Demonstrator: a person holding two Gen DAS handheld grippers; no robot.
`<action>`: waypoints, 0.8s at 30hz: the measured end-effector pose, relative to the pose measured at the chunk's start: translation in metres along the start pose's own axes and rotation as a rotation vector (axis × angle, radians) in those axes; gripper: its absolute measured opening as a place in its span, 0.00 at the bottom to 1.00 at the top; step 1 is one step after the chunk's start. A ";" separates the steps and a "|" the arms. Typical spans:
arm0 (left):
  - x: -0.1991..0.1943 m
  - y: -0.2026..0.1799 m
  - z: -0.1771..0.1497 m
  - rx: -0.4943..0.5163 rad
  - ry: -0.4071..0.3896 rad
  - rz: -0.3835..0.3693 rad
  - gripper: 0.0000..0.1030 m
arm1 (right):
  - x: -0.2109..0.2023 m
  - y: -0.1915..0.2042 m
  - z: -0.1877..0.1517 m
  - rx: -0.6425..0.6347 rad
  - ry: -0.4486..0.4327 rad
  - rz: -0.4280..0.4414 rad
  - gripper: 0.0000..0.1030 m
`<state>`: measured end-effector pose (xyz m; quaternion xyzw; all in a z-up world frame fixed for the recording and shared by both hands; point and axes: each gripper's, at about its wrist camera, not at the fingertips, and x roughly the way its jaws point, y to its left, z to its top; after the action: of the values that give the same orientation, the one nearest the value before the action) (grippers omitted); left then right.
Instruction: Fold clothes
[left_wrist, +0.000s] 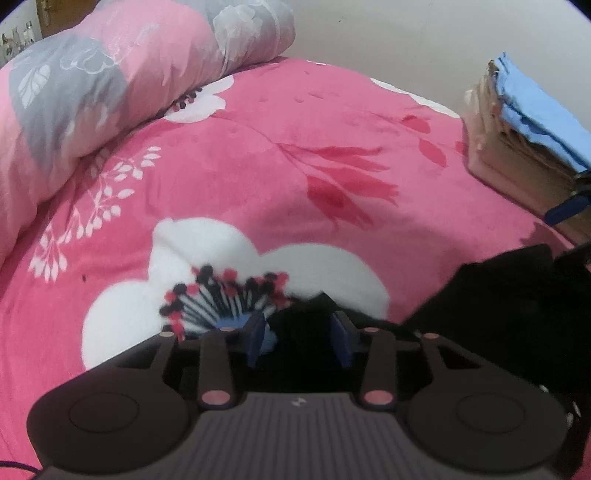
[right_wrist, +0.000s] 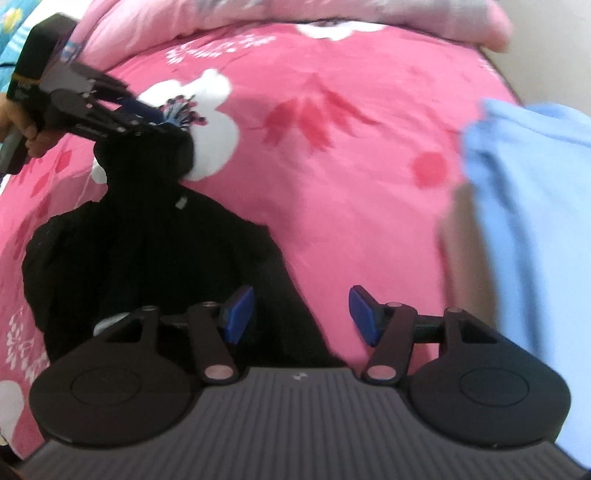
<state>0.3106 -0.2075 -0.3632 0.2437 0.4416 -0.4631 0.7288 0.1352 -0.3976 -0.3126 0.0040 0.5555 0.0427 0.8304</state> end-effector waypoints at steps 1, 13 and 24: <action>0.006 0.001 0.001 -0.001 0.012 -0.005 0.44 | 0.007 -0.003 0.004 -0.016 0.003 0.005 0.55; 0.005 -0.017 -0.018 0.001 0.023 0.113 0.07 | 0.052 0.000 0.014 -0.133 0.051 0.007 0.04; -0.117 -0.033 -0.044 -0.190 -0.204 0.296 0.07 | -0.024 0.016 0.026 -0.095 -0.185 -0.207 0.02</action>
<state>0.2413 -0.1348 -0.2816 0.1880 0.3664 -0.3297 0.8495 0.1490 -0.3819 -0.2796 -0.0886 0.4712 -0.0175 0.8774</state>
